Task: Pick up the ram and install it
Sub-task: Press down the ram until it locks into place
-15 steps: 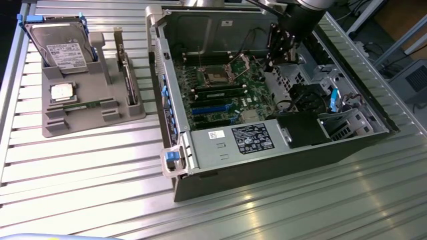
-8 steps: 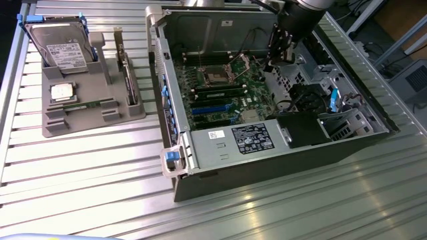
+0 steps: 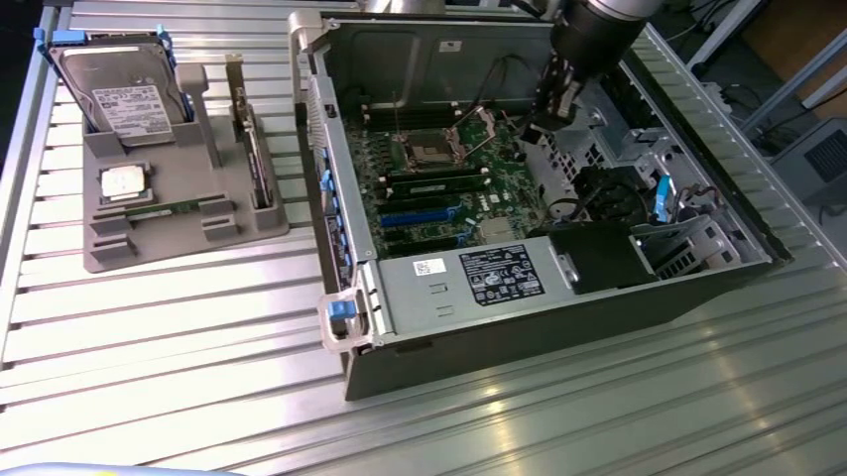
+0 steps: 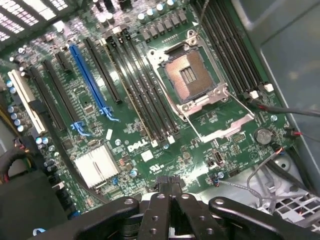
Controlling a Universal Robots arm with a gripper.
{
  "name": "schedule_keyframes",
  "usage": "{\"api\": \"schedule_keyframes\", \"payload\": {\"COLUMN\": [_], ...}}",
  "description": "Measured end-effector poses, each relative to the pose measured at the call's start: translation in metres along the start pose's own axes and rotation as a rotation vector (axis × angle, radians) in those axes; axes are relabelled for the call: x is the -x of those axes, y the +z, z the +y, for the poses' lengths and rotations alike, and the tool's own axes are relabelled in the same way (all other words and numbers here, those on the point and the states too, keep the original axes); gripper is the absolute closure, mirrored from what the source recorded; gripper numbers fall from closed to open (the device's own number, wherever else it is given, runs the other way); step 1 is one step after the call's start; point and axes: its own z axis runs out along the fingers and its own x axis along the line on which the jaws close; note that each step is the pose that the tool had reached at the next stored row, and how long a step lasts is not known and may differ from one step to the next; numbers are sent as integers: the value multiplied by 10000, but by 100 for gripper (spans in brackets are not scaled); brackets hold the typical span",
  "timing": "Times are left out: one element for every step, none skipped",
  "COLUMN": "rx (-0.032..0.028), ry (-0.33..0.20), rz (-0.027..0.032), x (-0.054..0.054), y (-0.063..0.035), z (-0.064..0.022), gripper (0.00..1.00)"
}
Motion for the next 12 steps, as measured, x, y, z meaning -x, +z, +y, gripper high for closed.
{"api": "schedule_keyframes", "payload": {"rx": [1,1,1,2,4,6,8,10,11,13,16,18], "ry": [245,499,653,786,1174,1381,1622,1772,1949,2132,2510,2759], "rz": [-4,-9,-11,-13,-23,-29,-36,-40,-44,-50,-61,-68], "x": [0,0,0,0,0,0,0,0,0,0,0,0], "y": [-1,-1,0,-1,0,0,0,0,-1,0,0,0], "z": [0,0,0,0,0,0,0,0,0,0,0,0], "gripper": [89,89,89,89,89,89,89,89,89,89,89,89]}}
